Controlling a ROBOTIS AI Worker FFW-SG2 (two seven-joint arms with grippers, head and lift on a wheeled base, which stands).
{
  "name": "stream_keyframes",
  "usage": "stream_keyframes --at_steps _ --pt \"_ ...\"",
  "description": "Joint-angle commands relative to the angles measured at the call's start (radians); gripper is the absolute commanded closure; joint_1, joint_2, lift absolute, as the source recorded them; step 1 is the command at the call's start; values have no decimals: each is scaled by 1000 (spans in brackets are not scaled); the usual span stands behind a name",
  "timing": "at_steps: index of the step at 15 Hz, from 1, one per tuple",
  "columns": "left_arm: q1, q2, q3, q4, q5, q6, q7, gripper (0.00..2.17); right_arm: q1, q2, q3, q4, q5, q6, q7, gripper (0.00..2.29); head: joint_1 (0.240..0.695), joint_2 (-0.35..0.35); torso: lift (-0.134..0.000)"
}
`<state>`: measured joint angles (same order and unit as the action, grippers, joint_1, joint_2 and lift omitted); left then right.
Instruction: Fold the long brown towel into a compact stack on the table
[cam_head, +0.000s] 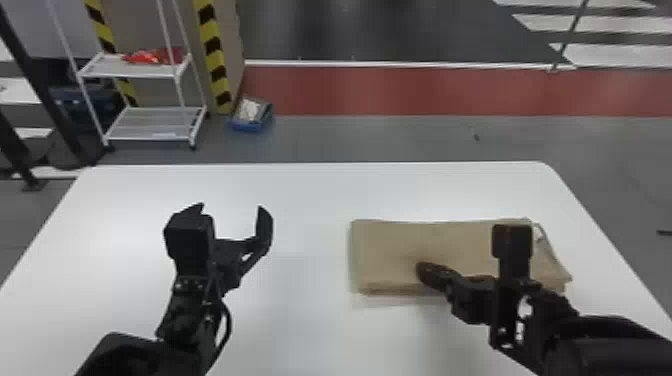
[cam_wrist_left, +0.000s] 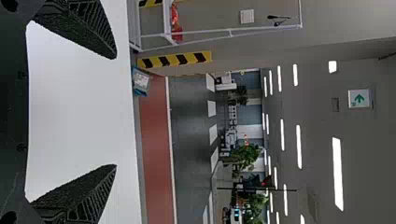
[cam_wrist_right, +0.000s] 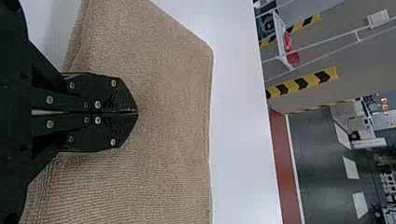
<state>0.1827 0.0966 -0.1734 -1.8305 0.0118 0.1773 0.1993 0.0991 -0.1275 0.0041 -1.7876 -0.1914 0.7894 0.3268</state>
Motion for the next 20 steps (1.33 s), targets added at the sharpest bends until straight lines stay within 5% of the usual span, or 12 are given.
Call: stream_keyframes --at_steps 1,5,8,9,11,14,17,19,20 --pt "0 0 0 0 0 0 0 36 -22 40 46 7 -2 -8 -9 1781 695 7 -111" --pt "1 0 0 2 2 0 -9 36 -38 81 120 10 -34 -14 -77 1781 695 77 -111" --pt "8 0 -5 0 5 -31 0 36 7 88 96 -105 -63 -29 -114 1706 695 110 -111" --pt "12 0 -8 0 5 -49 2 36 22 86 65 -151 -82 -29 -120 1379 695 112 -111" --pt "18 0 -17 -1 4 -58 2 36 31 71 -38 -199 -109 -23 -109 -1 695 96 -111" --pt "31 0 -48 -26 4 -68 -15 36 -1 -1 -239 -187 -174 -8 -46 46 695 5 -111" --pt "29 0 -98 -26 4 -68 -29 100 -85 -106 -406 -45 -218 35 117 66 695 -102 -111" --pt "23 -3 -123 -13 11 -64 -84 306 -118 -133 -455 28 -218 75 189 73 695 -209 -111" --pt "20 -6 -123 -10 31 -52 -130 593 -119 -143 -460 50 -212 75 199 87 695 -241 -111"
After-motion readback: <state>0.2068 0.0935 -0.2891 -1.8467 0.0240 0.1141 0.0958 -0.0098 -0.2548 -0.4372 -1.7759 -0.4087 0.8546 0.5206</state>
